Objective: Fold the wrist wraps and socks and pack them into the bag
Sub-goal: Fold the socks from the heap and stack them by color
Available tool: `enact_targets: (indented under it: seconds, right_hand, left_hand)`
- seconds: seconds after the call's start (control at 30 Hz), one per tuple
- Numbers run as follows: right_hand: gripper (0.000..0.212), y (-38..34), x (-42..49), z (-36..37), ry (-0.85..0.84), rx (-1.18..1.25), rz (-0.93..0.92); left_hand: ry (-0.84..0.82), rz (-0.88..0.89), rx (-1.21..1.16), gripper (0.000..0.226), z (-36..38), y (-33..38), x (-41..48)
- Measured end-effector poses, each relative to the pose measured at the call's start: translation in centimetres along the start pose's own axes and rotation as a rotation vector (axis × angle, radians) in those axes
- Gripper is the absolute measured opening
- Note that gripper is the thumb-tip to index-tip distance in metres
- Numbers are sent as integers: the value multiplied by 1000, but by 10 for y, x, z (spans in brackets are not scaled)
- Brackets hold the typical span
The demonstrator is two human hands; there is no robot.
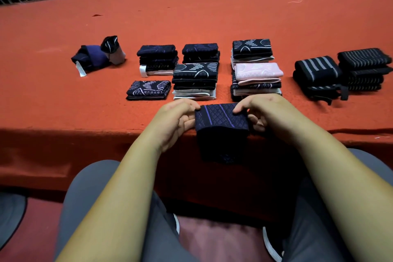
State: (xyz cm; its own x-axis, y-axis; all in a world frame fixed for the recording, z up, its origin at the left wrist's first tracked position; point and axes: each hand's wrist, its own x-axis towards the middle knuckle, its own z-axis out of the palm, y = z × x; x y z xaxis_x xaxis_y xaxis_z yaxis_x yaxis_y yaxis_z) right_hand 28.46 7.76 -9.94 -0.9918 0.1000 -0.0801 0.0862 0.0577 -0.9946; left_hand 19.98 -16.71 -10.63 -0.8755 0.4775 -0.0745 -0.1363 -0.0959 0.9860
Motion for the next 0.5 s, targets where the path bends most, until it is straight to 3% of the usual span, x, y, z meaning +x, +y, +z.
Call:
enact_targets:
  seconds: [0.07,0.2,0.37,0.5]
  right_hand:
    - [5,1,-2,0,-41,-122,-71]
    - [21,8,-1,0,-44,-192,-158]
    - [51,13,1,3,-45,-253,-165]
    - [21,10,0,4,-178,-270,-150]
  left_hand:
    - [-16,9,61,12,-2,-4,1]
    - [-38,13,305,50,-6,-8,2]
    - [-32,43,52,51,-1,-4,1]
    - [-30,116,-146,41,-1,-1,1]
